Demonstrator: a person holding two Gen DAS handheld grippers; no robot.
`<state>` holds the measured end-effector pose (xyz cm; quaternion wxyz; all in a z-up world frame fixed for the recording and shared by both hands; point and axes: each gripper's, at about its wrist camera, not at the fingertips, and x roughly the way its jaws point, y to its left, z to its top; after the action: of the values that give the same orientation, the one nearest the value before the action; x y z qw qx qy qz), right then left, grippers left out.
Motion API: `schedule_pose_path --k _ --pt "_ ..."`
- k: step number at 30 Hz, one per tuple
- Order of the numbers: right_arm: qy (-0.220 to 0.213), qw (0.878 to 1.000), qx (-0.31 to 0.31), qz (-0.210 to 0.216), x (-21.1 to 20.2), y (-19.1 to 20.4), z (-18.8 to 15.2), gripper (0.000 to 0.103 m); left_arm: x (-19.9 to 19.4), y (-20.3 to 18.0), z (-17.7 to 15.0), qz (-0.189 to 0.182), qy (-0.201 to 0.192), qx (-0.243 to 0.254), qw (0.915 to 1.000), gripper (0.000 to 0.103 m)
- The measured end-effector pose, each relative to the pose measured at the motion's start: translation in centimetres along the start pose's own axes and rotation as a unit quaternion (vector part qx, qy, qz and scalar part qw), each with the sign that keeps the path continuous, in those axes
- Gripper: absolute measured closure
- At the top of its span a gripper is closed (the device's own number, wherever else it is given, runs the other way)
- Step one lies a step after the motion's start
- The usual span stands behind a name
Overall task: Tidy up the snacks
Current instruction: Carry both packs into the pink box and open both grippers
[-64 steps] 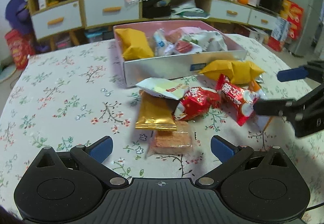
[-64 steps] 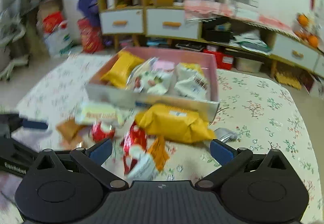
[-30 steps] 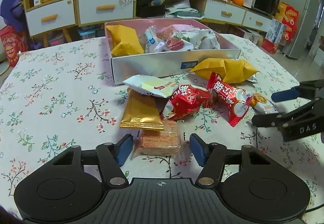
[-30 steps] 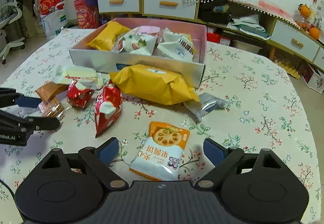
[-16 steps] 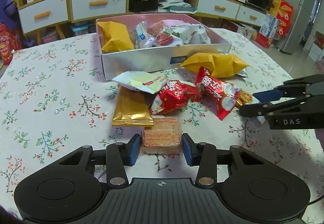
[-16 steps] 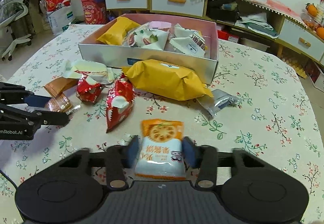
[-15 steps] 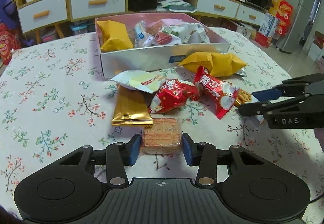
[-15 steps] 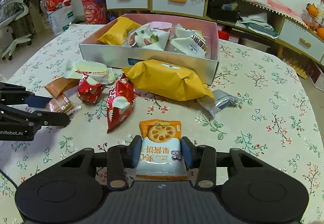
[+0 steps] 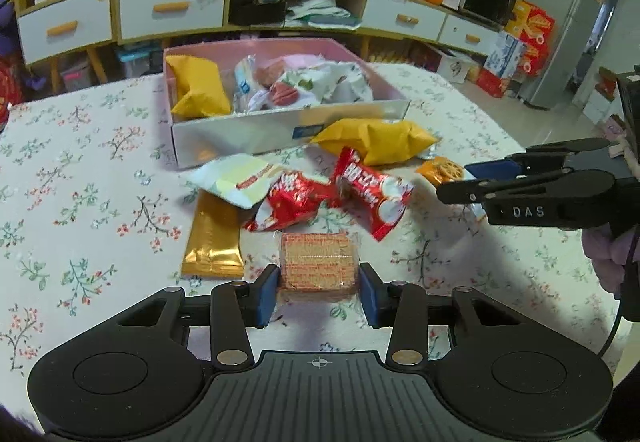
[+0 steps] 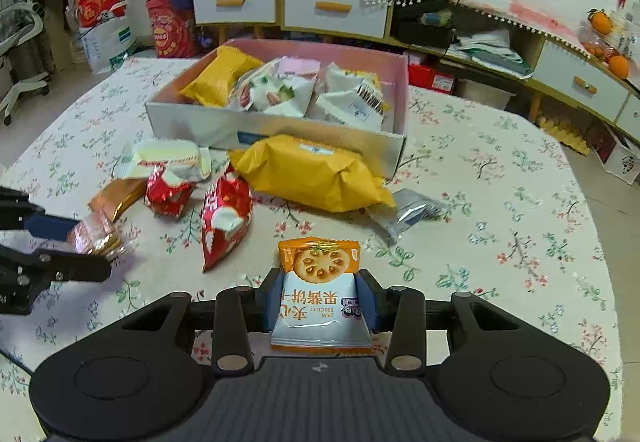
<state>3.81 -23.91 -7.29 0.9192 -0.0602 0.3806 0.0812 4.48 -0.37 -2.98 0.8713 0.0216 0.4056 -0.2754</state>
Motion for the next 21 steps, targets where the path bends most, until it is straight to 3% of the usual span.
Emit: schedule_pose_path --k 9,21 --pt "-0.034 0.999 0.034 0.004 -1.3 -0.9 2.1 0.093 -0.5 0.0 1.9 0.007 -0.027 -0.005 0.9996 0.064" --pt "-0.06 0.995 0.081 0.021 0.0 -0.7 6.0 0.093 1.1 2.2 6.2 0.045 -0.07 -0.055 0.995 0.064"
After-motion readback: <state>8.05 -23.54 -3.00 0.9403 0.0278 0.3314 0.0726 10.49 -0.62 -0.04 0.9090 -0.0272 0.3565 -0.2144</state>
